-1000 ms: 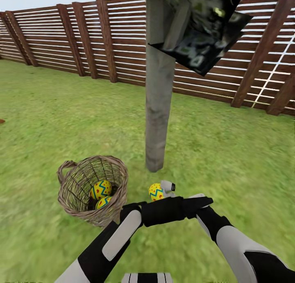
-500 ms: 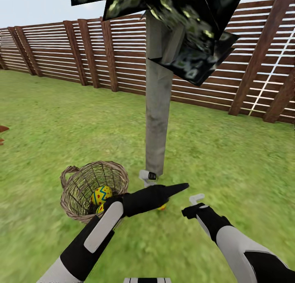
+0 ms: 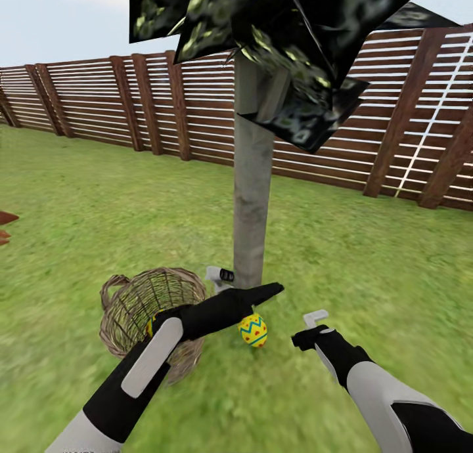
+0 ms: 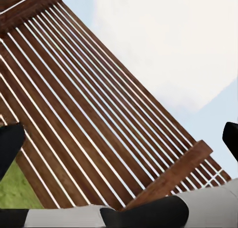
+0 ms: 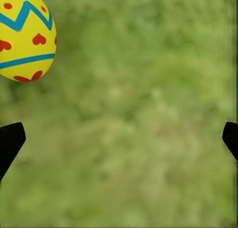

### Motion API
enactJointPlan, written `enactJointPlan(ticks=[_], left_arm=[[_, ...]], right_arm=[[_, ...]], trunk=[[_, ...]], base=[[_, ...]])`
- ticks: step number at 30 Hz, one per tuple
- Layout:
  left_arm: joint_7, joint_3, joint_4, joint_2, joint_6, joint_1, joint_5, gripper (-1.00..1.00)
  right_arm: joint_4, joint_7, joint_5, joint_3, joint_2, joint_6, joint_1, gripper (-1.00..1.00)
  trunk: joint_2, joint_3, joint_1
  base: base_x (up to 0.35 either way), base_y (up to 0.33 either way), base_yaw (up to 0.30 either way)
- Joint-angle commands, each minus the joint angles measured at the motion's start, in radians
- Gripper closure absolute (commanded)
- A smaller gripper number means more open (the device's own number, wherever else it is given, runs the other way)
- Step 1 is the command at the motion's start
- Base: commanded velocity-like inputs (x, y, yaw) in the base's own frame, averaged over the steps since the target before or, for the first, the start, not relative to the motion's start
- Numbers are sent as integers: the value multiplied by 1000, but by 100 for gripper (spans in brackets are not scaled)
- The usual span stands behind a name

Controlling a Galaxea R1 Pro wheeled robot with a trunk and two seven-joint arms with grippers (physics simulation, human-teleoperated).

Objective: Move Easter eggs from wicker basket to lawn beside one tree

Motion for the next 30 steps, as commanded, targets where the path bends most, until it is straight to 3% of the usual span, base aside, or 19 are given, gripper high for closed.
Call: enactJointPlan(ticks=[1, 4, 5, 8, 11, 15, 18, 22, 24, 27, 28, 30], left_arm=[[1, 11, 0, 14, 6, -1, 9, -100], [2, 65, 2, 55, 6, 0, 9, -100], [2, 122, 3, 103, 6, 0, 9, -100], [1, 180, 7, 170, 6, 1, 10, -100], [1, 238, 12, 221, 7, 2, 11, -100], [2, 293, 15, 265, 9, 4, 11, -100], [1, 307, 17, 303, 9, 7, 26, -100], [2, 332, 20, 364, 6, 20, 111, -100], [2, 338, 25, 401, 3, 25, 132, -100], [0, 341, 59, 412, 1, 26, 139, -100], [-3, 345, 81, 413, 1, 27, 140, -100], [-4, 354, 91, 414, 0, 27, 140, -100]], right_arm=[[-2, 7, 10, -7, 0, 5, 0, -100], [-2, 7, 10, -7, 0, 5, 0, -100], [-2, 6, 9, -7, 0, 5, 0, -100], [-2, 6, 11, -7, 1, 8, 0, -100], [-3, 7, 12, -7, 0, 47, 0, -100], [-4, 44, 13, -7, -1, 99, 0, -100], [-5, 139, 13, -7, -6, 130, 0, -100], [-28, 269, 13, -7, -32, 195, 0, -100], [-63, 390, 12, -6, -45, 206, 0, -100], [-77, 526, 11, -6, -68, 210, 0, -100], [-82, 613, 10, -8, -88, 211, 0, -100], [-92, 693, 9, -19, -112, 212, 0, -100]], trunk=[[0, 3, -1], [1, 15, -2], [1, 19, -2], [2, 30, -4], [2, 42, -5], [3, 50, -6], [3, 50, -6], [3, 50, -6], [3, 50, -6], [3, 50, -6], [3, 50, -6], [3, 50, -6]], base=[[0, 0, 0], [0, 0, 0], [0, 0, 0], [0, 0, 0], [0, 0, 0], [0, 0, 0], [0, 0, 0], [0, 0, 0], [0, 0, 0], [0, 0, 0], [71, 13, 0], [150, 100, 0]])
